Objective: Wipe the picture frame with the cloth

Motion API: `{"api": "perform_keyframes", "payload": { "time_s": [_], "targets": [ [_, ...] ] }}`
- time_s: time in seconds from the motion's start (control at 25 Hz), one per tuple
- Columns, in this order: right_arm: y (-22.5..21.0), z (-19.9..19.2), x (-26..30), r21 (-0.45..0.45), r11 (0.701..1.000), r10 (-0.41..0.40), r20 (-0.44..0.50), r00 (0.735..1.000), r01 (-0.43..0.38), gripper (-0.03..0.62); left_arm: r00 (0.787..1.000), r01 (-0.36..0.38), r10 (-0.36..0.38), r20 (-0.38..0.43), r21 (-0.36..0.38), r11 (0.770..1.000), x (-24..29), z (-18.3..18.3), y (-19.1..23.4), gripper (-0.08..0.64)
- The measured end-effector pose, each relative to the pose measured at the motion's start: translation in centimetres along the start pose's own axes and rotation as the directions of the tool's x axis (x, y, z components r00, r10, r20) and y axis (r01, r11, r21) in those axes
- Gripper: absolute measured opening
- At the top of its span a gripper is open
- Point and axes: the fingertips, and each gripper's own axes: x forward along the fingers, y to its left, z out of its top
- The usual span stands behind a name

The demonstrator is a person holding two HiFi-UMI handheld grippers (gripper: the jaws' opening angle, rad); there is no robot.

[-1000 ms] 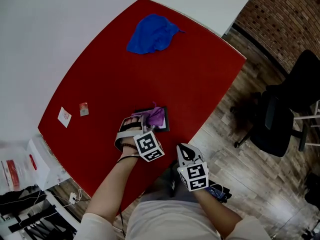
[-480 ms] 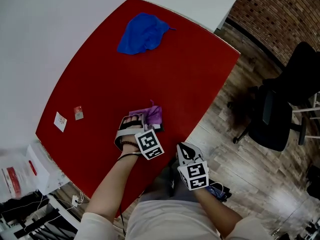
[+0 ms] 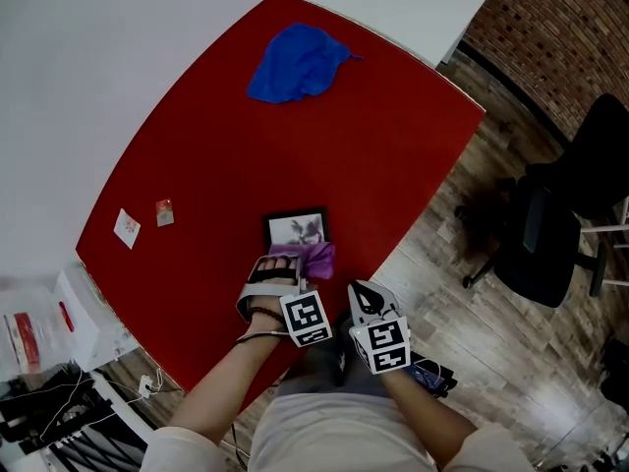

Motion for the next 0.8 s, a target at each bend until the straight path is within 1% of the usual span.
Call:
{"api": "perform_keyframes", "payload": {
  "time_s": [0.12, 0.24, 0.32, 0.44, 0.52, 0.64, 0.8],
  "targets": [
    [0.1, -0.2, 0.0, -0.001, 1.000, 0.002, -0.002, 1.000, -0.002, 0.005, 1.000, 0.005, -0.005, -0.004, 0.010, 1.000, -0.2, -0.1, -0.5, 0.061],
    [-0.1, -0.2, -0.2, 0.005, 1.000, -0.003, -0.001, 1.000, 0.003, 0.005, 1.000, -0.005, 0.005, 0.002, 0.004, 1.000, -0.4, -0.1, 0.2, 0.061],
    [-0.5, -0.2, -0.4, 0.009, 1.000, -0.009, 0.002, 1.000, 0.009, 0.005, 0.999, -0.035, 0.035, 0.006, -0.035, 0.999, -0.1, -0.2, 1.8, 0.061],
    [-1.2, -0.4, -0.7, 0.018, 1.000, -0.022, 0.001, 1.000, 0.022, 0.005, 0.995, -0.098, 0.097, -0.015, -0.103, 0.990, 1.1, -0.7, 5.7, 0.061],
    [-1.5, -0.7, -0.9, 0.028, 0.999, -0.031, -0.004, 1.000, 0.031, 0.005, 0.992, -0.128, 0.126, -0.027, -0.125, 0.984, 2.1, -0.5, 8.0, 0.061],
    [-2.0, -1.1, -1.3, 0.039, 0.998, -0.043, -0.010, 0.999, 0.044, 0.005, 0.992, -0.122, 0.119, -0.036, -0.117, 0.986, 3.8, 0.2, 9.4, 0.061],
    [-2.9, -1.2, -1.8, 0.053, 0.997, -0.062, -0.007, 0.998, 0.062, 0.005, 0.994, -0.104, 0.101, -0.042, -0.077, 0.992, 4.6, 0.8, 9.0, 0.061]
  ]
}}
